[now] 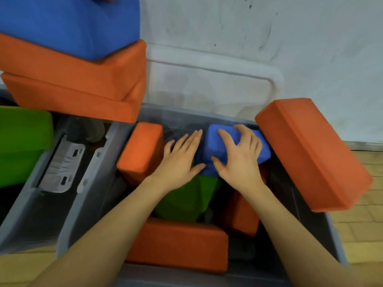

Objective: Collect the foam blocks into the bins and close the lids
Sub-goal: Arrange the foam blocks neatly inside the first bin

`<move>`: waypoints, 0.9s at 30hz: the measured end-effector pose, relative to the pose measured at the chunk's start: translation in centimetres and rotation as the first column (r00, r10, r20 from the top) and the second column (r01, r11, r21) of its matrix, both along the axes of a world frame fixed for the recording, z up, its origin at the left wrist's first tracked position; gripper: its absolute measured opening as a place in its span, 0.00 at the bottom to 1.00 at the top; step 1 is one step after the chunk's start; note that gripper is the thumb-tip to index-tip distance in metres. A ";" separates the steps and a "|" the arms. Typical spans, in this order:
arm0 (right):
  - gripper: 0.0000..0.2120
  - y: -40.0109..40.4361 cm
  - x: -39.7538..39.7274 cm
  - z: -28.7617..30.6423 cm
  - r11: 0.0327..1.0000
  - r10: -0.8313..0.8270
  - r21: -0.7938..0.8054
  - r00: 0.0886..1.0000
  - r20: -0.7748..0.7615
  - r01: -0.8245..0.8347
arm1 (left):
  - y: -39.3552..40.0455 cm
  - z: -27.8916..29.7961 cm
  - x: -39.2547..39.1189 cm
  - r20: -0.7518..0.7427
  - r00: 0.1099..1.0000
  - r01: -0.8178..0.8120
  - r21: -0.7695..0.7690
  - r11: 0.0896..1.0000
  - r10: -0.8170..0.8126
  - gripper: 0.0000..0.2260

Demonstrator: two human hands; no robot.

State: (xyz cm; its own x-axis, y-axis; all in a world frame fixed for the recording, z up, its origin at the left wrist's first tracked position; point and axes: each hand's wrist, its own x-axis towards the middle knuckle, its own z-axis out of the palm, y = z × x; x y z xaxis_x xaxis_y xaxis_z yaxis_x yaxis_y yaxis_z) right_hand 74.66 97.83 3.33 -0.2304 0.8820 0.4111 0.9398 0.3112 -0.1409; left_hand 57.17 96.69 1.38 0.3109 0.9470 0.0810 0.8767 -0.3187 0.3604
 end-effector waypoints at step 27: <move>0.26 -6.3 -1.9 8.9 0.987 0.064 0.159 0.901 -0.430 0.006 | -3.7 9.8 -1.1 0.246 0.960 -0.008 0.494 0.869 -0.131 0.25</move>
State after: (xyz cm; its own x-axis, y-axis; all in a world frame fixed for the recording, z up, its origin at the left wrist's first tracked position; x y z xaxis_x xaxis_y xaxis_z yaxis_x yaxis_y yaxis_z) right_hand 72.74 91.52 12.26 -0.0238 0.7959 0.6049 0.7872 0.3879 -0.4794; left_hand 56.08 93.02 11.21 0.2688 0.7440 0.6118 0.7440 -0.5638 0.3587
